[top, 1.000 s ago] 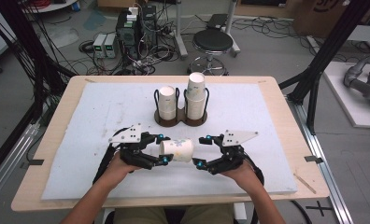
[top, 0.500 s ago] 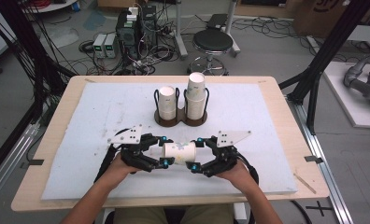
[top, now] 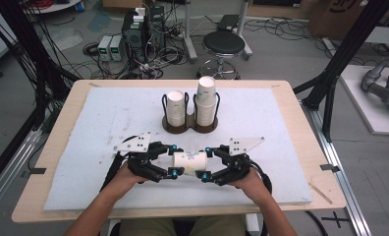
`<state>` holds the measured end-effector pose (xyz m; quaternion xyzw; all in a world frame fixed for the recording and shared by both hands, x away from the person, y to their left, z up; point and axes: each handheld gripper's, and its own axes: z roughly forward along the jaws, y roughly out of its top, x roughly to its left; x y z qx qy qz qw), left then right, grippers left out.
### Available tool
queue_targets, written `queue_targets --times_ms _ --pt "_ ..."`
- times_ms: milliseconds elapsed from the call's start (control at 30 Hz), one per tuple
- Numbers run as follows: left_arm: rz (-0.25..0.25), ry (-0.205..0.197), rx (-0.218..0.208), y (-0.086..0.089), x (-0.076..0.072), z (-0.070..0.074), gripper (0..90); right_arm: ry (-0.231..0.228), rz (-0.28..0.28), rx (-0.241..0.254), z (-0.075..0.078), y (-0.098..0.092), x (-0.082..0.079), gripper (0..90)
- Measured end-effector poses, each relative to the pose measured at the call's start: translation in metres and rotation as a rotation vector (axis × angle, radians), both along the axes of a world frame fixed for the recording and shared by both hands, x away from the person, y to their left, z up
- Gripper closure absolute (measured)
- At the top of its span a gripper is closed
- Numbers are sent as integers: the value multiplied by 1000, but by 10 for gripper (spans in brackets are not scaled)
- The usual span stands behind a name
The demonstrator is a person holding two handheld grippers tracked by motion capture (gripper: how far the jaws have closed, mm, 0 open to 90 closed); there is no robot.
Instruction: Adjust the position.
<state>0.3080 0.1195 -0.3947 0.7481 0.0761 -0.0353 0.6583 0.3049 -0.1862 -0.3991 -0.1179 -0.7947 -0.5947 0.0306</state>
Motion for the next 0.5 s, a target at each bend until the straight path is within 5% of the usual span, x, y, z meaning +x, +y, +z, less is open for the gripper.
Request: queue_targets --times_ms 333,500 --pt "-1 31 8 0 1 -2 370 21 15 19 2 -4 1 402" --pt "41 45 40 -2 -1 -2 350 20 5 8 3 -5 1 408"
